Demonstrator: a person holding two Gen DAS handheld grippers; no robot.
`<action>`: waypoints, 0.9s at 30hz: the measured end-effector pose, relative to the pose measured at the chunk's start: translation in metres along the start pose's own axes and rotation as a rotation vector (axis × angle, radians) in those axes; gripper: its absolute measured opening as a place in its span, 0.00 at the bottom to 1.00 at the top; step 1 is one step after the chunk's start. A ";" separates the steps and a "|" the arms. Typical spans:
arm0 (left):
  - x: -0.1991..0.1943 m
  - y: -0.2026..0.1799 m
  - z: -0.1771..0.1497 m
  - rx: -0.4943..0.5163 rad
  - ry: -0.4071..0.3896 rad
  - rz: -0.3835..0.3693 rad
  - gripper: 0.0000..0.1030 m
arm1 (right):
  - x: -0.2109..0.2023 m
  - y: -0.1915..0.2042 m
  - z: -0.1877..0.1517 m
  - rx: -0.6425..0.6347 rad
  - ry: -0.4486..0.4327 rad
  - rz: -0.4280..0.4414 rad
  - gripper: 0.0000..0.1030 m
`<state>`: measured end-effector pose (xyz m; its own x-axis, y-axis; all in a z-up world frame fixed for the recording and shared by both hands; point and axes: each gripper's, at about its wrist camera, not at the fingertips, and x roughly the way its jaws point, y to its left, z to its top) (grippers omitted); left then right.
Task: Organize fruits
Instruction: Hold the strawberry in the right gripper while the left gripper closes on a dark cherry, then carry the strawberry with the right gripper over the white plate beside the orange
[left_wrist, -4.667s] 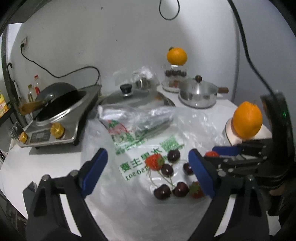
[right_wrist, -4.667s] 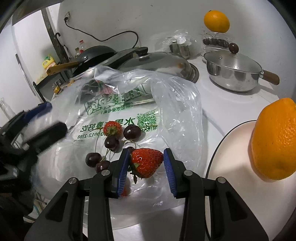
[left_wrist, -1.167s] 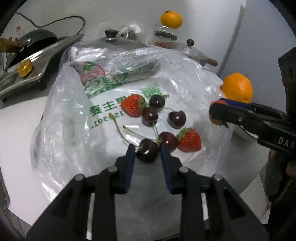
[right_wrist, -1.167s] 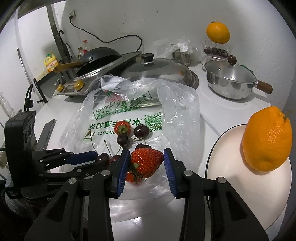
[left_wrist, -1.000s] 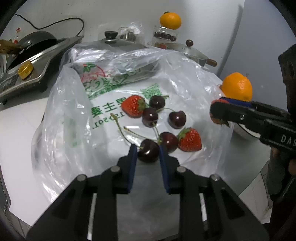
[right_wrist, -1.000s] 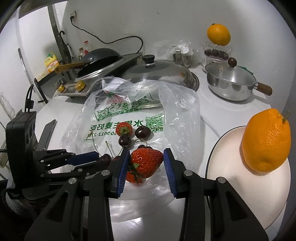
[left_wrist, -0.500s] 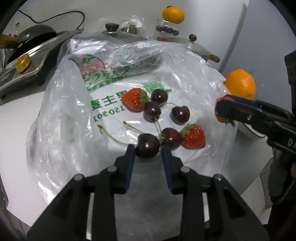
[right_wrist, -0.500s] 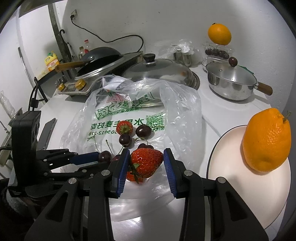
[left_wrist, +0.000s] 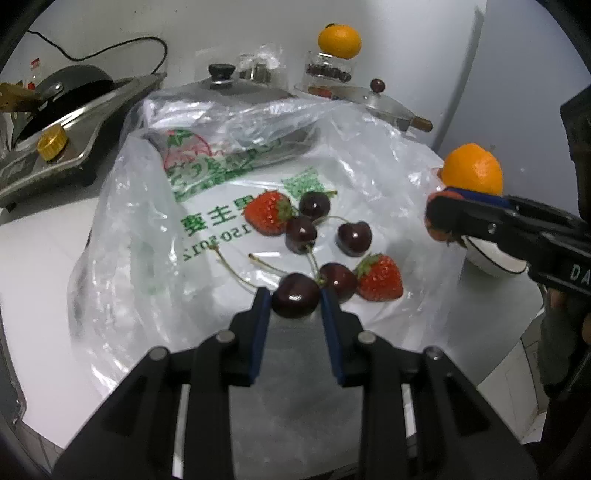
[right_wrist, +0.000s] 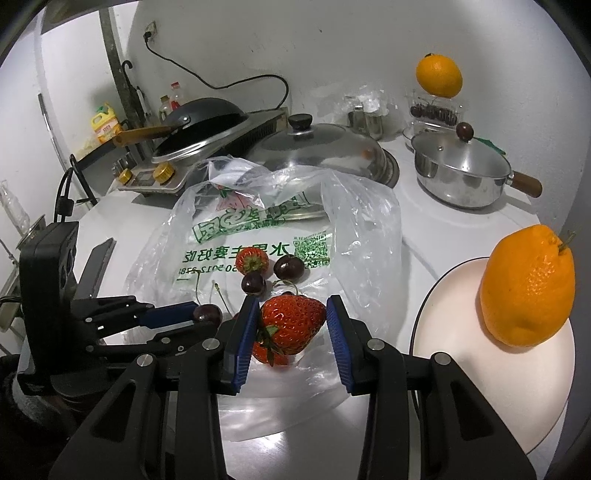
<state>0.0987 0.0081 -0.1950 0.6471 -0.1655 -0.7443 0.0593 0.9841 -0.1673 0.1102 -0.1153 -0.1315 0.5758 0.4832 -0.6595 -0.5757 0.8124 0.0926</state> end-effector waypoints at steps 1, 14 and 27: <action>-0.002 0.000 0.000 0.001 -0.004 0.000 0.28 | -0.002 0.000 0.000 -0.001 -0.003 -0.001 0.39; -0.037 -0.016 0.016 0.021 -0.078 -0.006 0.28 | -0.027 -0.002 0.000 -0.005 -0.050 -0.016 0.39; -0.050 -0.057 0.034 0.072 -0.123 -0.037 0.28 | -0.065 -0.025 -0.006 0.015 -0.101 -0.048 0.39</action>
<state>0.0885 -0.0378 -0.1260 0.7313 -0.1966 -0.6531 0.1359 0.9804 -0.1429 0.0839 -0.1694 -0.0956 0.6587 0.4731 -0.5851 -0.5375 0.8400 0.0741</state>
